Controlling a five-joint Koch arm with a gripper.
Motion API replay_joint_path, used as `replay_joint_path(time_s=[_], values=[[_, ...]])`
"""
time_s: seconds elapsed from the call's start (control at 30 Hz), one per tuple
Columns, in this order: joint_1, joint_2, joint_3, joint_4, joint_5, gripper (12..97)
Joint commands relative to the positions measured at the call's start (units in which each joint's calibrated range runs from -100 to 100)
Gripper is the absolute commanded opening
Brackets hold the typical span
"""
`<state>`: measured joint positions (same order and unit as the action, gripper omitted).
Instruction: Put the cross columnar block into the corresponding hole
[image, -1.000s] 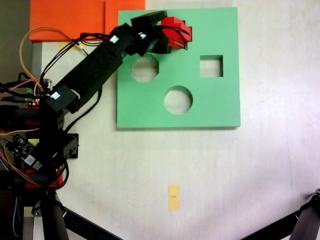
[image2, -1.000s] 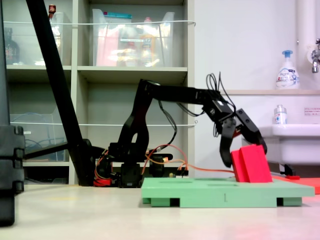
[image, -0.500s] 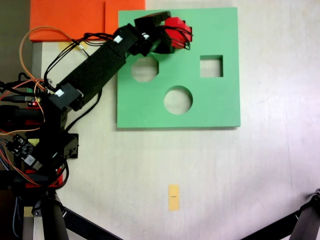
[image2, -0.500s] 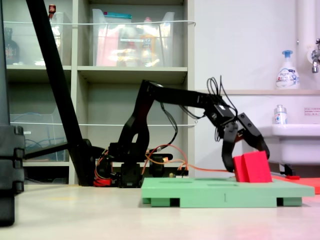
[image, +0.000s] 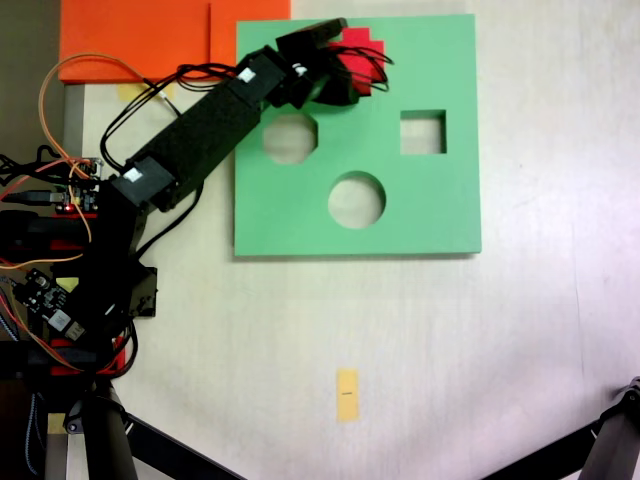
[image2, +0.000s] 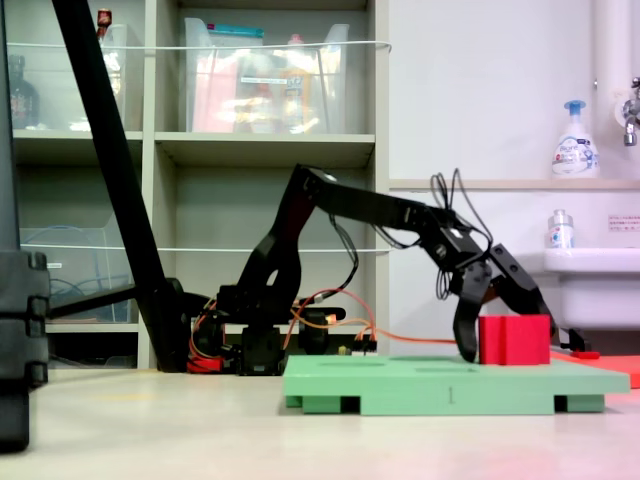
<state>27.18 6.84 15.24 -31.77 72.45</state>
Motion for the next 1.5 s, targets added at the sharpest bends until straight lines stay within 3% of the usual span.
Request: replay_joint_path(time_s=[0.0,0.07,0.37,0.63,0.83,0.9,1.0,1.03,1.1,1.17,1.27,1.47], values=[[0.1,-0.6,1.0,0.7,-0.2,83.8],[0.2,-0.6,1.1,0.7,-0.5,94.8],[0.9,-15.9,-0.4,-4.1,-1.6,95.6],[1.1,-54.9,-11.3,-10.2,-4.8,95.5],[-2.4,-95.4,-23.4,-19.3,-17.8,94.8],[-4.9,-106.7,-28.8,-18.6,-24.4,86.2],[-13.3,-106.8,-35.2,-15.7,-34.4,67.5],[-14.5,-106.8,-35.2,-15.7,-36.0,64.8],[-17.1,-106.8,-34.6,-15.6,-41.0,63.7],[-22.2,-106.8,-35.0,-12.7,-46.2,57.4],[-28.3,-106.8,-41.3,0.5,-52.5,53.0],[-31.8,-106.8,-73.6,49.5,-64.8,50.6]])
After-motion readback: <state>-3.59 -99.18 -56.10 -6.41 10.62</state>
